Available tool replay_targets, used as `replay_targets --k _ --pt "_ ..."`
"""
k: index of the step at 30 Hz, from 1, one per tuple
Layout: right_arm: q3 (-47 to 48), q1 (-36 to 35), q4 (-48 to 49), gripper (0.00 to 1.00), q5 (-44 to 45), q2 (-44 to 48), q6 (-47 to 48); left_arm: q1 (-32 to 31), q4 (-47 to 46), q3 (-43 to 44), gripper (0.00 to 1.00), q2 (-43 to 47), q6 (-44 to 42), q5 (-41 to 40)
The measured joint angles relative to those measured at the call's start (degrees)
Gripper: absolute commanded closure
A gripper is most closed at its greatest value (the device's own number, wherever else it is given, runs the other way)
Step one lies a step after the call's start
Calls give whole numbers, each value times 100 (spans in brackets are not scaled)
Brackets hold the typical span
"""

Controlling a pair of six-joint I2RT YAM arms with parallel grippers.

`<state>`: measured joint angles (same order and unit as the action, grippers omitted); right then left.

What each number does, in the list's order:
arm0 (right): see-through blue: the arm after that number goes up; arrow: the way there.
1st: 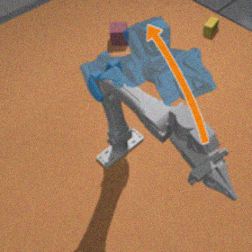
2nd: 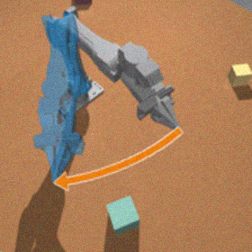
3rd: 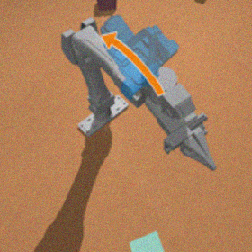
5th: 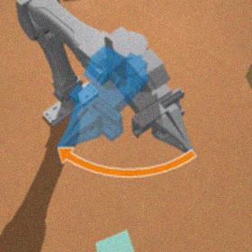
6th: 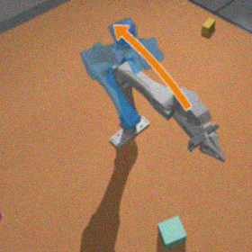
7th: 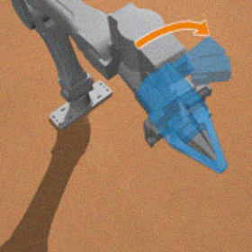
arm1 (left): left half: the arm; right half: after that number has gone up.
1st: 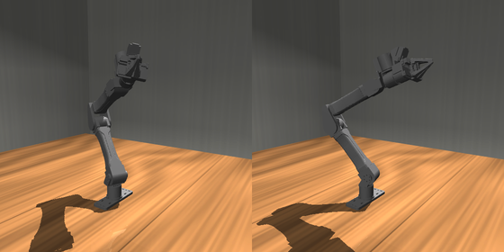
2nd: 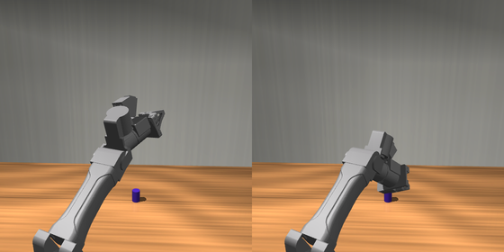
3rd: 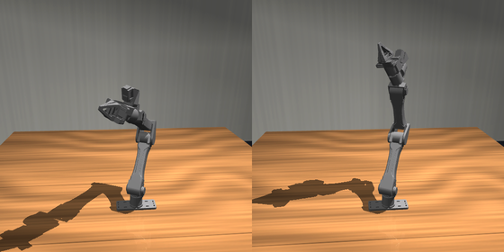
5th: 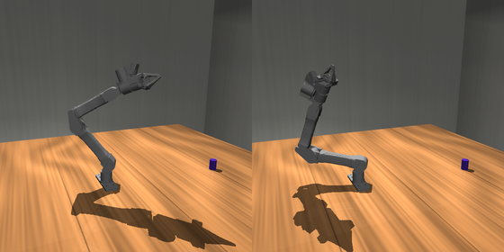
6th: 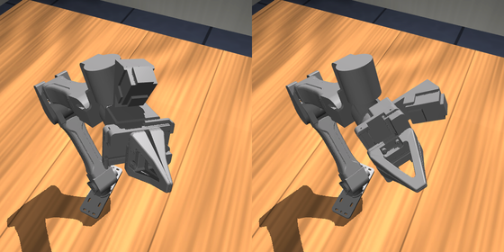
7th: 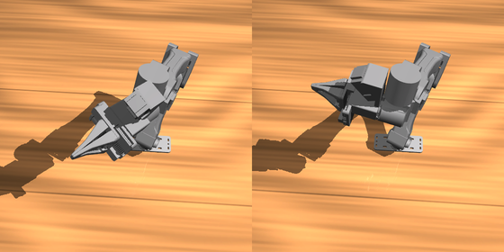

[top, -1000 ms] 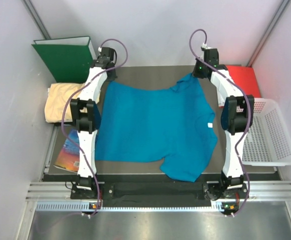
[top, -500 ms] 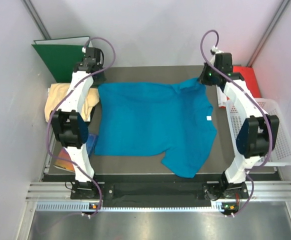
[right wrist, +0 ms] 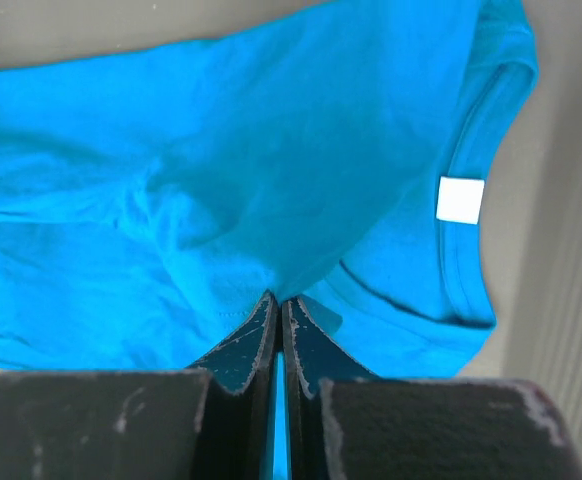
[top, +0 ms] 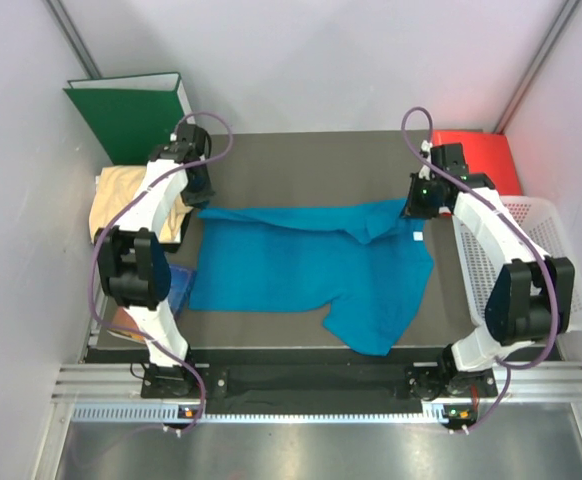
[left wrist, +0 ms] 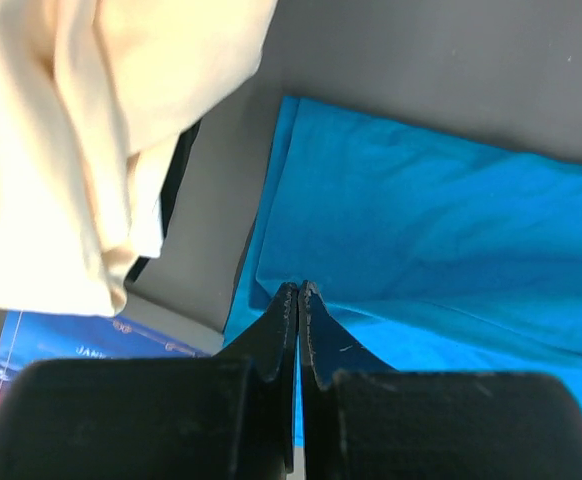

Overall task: Fold and stack the t-shirts
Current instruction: Fold the tshirt

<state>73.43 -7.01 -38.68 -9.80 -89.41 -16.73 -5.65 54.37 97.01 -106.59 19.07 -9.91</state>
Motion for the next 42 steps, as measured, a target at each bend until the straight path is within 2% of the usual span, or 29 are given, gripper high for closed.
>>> replay_targets --k 6,9,10,13,17,18,19,20,21,23,25,28,30,31,32,33,34,42 --pt "-70 0 -245 100 -48 184 15 0 59 -391 100 284 39 -42" --pt "-291 0 -420 100 -81 190 55 -2 144 -608 28 284 28 -85" --pt "-393 0 -492 100 -83 190 74 -2 201 -649 1 284 15 -131" --pt "-682 0 -763 100 -87 190 157 -2 479 -719 1 278 122 -411" --pt "-1047 0 -986 98 -87 195 199 0 579 -723 1 278 227 -612" --pt "-1128 0 -1060 73 -90 195 212 0 573 -723 1 278 238 -610" --pt "-1196 0 -1126 60 -92 195 221 0 573 -723 1 278 247 -601" --pt "-1226 0 -1228 52 -96 190 216 -4 586 -708 1 278 264 -595" --pt "-1228 0 -1377 37 -85 190 273 -11 588 -682 1 278 286 -590" --pt "-1213 0 -1550 26 -42 192 273 -33 621 -564 1 240 317 -584" --pt "-1134 0 -1714 22 68 195 310 -81 590 -400 1 160 328 -568" --pt "-745 0 -1753 29 238 214 337 -219 507 -297 1 22 323 -448" --pt "-507 0 -1547 81 264 229 352 -339 476 -293 1 -96 310 -363" --pt "-448 0 -1427 100 260 225 396 -393 459 -293 1 -160 306 -330" --pt "-393 0 -1279 100 234 195 382 -457 433 -291 2 -251 297 -295" --pt "-348 0 -1080 100 203 111 306 -522 420 -275 70 -385 286 -271" --pt "-326 -4 -966 100 186 13 332 -562 409 -254 100 -487 278 -251" --pt "-223 -201 -361 100 170 -1473 326 -739 337 101 100 -1377 177 -142"
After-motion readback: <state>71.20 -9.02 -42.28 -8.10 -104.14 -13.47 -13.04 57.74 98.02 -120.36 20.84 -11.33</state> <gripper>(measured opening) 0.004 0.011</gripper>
